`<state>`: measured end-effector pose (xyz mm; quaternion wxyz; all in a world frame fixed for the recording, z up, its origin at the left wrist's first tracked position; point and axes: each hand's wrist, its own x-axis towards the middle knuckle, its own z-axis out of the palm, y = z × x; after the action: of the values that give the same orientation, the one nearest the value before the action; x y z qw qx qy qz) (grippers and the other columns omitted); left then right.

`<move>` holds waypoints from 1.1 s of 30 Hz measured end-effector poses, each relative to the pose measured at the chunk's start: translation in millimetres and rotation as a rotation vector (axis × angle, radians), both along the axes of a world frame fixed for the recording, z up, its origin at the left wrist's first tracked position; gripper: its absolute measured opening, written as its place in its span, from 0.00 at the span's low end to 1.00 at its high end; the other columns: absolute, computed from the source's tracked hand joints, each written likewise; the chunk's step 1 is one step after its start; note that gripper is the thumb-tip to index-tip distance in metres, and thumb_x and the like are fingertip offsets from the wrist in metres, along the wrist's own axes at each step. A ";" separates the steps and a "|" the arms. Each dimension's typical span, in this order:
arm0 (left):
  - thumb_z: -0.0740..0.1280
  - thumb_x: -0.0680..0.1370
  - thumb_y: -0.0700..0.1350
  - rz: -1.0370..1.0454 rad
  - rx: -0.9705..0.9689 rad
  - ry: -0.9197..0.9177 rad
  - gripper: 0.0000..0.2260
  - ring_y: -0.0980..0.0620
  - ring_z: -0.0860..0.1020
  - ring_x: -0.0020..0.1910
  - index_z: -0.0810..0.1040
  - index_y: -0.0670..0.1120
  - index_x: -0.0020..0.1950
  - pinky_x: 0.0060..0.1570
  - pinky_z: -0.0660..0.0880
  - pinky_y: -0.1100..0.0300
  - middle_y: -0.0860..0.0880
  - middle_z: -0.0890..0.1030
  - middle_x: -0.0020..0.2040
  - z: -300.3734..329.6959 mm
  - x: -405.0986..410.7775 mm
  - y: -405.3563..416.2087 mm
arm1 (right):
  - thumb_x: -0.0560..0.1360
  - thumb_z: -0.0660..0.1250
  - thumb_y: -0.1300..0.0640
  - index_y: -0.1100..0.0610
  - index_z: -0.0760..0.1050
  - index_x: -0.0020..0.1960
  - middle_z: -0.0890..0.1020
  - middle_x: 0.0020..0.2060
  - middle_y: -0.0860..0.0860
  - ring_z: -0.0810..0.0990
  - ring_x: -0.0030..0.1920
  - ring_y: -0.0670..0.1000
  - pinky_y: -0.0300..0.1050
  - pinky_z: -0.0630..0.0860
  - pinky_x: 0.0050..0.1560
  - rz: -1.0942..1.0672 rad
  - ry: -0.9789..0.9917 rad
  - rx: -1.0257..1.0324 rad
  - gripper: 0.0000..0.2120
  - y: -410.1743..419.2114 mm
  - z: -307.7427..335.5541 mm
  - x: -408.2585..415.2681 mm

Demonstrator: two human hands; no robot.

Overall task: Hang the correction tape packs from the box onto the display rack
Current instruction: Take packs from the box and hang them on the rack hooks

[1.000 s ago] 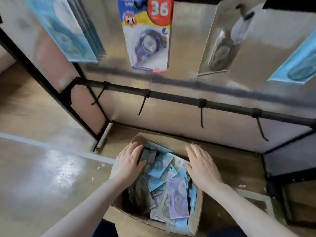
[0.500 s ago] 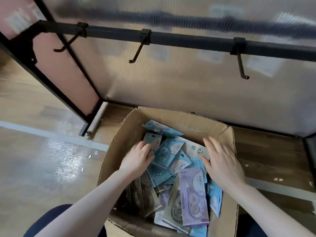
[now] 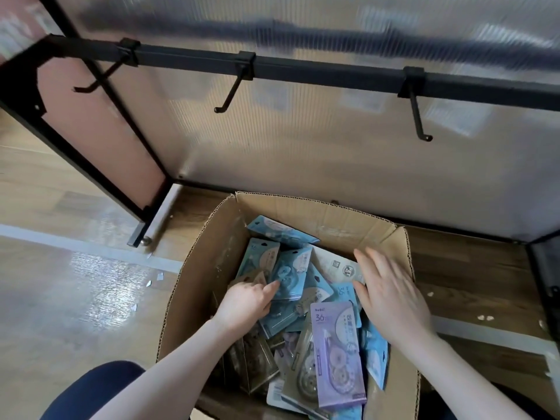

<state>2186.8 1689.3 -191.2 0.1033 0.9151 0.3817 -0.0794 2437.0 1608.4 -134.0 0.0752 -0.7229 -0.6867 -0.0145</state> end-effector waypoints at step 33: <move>0.72 0.67 0.62 0.065 -0.317 0.137 0.47 0.46 0.55 0.74 0.48 0.53 0.77 0.70 0.59 0.48 0.49 0.55 0.76 11.5 60.1 53.6 | 0.67 0.75 0.59 0.59 0.78 0.58 0.79 0.55 0.57 0.81 0.51 0.57 0.48 0.80 0.44 -0.004 0.021 0.100 0.20 -6.3 0.0 2.1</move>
<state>2247.0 1742.9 -179.6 0.2223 0.8671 0.3997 -0.1975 2439.2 1602.1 -134.0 0.1185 -0.7196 -0.6829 -0.0415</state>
